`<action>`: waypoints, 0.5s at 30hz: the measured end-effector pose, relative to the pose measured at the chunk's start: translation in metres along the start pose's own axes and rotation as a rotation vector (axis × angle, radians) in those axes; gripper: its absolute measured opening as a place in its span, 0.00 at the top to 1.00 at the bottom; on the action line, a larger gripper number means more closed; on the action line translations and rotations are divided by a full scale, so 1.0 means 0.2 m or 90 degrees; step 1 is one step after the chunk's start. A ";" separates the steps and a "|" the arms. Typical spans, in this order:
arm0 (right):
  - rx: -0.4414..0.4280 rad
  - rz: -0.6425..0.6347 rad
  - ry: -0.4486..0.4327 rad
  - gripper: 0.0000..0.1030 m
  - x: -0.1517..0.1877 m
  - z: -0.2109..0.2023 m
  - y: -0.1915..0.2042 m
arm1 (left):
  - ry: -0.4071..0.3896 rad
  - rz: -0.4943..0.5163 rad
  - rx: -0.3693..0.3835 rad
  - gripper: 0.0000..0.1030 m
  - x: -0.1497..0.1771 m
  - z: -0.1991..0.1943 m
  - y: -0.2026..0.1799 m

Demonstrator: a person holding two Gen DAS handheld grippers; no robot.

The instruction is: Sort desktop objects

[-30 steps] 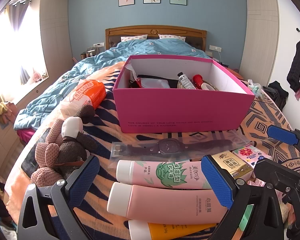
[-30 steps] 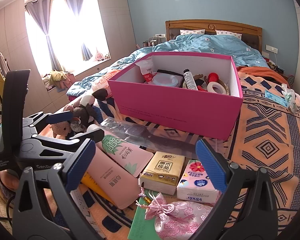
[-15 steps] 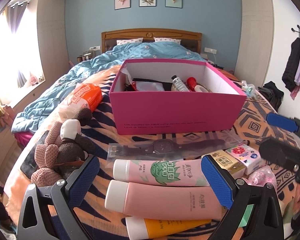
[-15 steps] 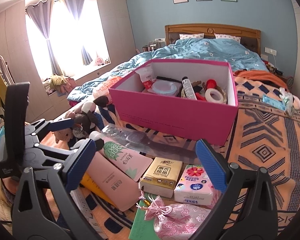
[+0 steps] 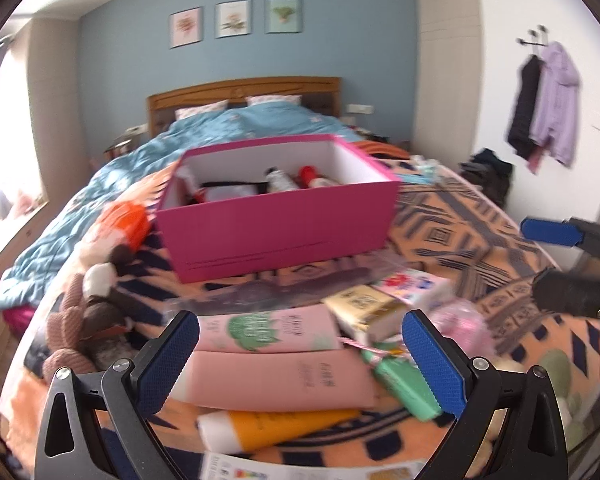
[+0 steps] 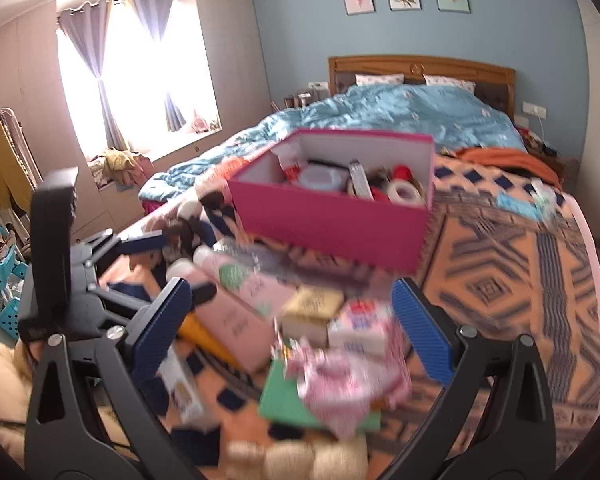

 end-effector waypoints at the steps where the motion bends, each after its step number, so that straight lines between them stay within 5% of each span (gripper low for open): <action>1: 0.007 0.005 0.005 0.02 0.03 -0.03 -0.01 | -0.004 0.012 0.015 0.00 0.01 -0.02 -0.03; 15: 0.113 0.149 0.032 0.02 0.58 -0.38 -0.21 | 0.061 0.192 0.261 0.00 0.24 -0.21 -0.62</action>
Point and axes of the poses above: each gripper's, at about its wrist camera, not at the fingertips, and z roughly the way its jaws point, y to its left, x to its underside, the point moved 3 cm from there along z, roughly the way its jaws point, and after that the axes turned 6 degrees about -x, right-handed, at the moved point
